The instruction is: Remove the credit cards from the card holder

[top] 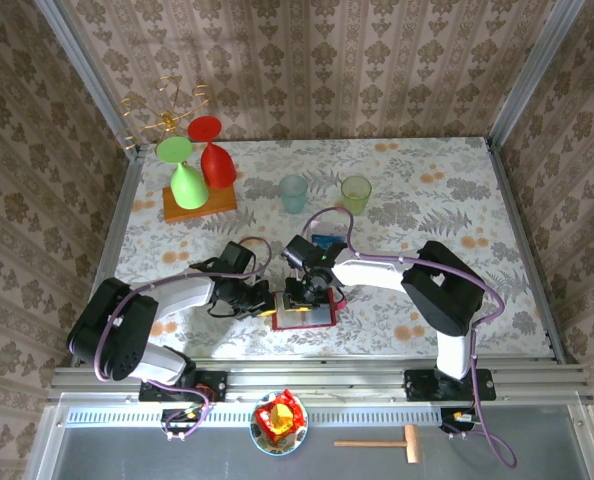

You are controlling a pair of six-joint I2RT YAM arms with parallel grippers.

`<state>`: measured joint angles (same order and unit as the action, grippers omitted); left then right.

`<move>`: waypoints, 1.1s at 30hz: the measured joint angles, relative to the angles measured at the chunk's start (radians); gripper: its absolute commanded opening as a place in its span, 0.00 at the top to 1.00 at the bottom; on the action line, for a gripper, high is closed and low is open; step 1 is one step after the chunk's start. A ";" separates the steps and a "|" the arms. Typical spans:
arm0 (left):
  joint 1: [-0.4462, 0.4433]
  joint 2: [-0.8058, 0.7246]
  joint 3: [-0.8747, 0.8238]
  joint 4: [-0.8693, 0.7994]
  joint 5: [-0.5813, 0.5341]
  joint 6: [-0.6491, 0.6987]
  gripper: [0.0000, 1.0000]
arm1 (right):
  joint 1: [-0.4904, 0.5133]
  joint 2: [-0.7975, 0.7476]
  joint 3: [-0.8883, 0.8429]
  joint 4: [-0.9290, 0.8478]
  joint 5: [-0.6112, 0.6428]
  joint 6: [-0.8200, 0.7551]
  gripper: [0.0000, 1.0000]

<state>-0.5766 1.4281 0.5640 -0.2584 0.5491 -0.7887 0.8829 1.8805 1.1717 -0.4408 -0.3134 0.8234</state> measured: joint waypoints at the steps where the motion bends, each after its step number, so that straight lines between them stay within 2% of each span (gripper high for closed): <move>1: 0.000 0.000 0.000 0.000 0.000 0.000 0.99 | 0.001 0.000 0.000 -0.004 0.003 0.000 0.71; 15: 0.000 0.020 0.011 -0.007 0.008 0.004 0.99 | 0.001 -0.008 -0.003 -0.010 0.028 0.023 0.70; 22: 0.000 0.023 0.024 -0.028 0.003 0.007 0.98 | -0.013 -0.040 -0.069 0.052 0.021 0.041 0.70; 29: -0.002 0.013 0.037 -0.032 0.003 -0.021 0.86 | -0.035 -0.073 -0.153 0.166 -0.021 0.069 0.71; 33: -0.015 -0.010 0.048 -0.017 0.007 -0.063 0.73 | -0.050 -0.092 -0.204 0.241 -0.055 0.085 0.71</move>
<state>-0.5919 1.4185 0.6125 -0.2752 0.5564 -0.8520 0.8326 1.7885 0.9676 -0.1997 -0.3679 0.9085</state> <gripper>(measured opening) 0.231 0.289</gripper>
